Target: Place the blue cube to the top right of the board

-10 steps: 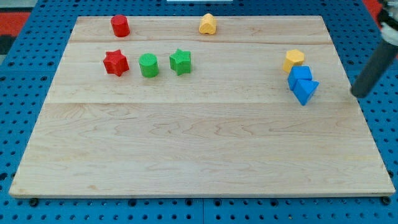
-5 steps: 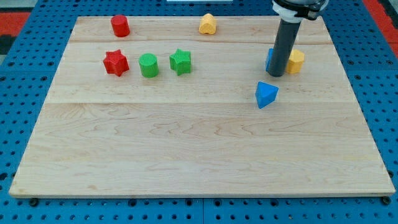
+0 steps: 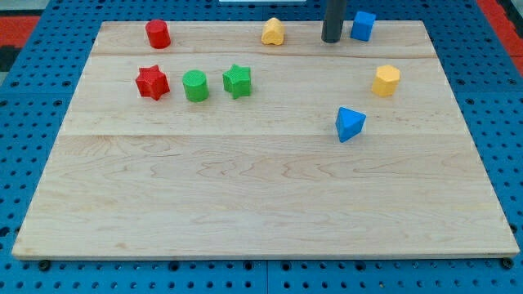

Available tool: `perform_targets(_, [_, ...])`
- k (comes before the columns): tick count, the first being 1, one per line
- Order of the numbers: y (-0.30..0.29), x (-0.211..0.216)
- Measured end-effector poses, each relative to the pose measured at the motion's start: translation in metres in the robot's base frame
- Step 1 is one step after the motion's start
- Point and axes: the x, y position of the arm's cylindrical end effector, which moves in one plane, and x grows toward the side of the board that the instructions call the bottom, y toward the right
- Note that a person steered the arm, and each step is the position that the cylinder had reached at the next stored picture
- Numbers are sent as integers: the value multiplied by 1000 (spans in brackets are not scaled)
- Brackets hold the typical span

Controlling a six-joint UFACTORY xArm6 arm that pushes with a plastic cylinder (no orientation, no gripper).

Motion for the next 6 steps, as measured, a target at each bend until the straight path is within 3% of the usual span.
perform_targets(1, [7,-29])
perform_targets(3, [72,-29])
perform_targets(6, [41,8])
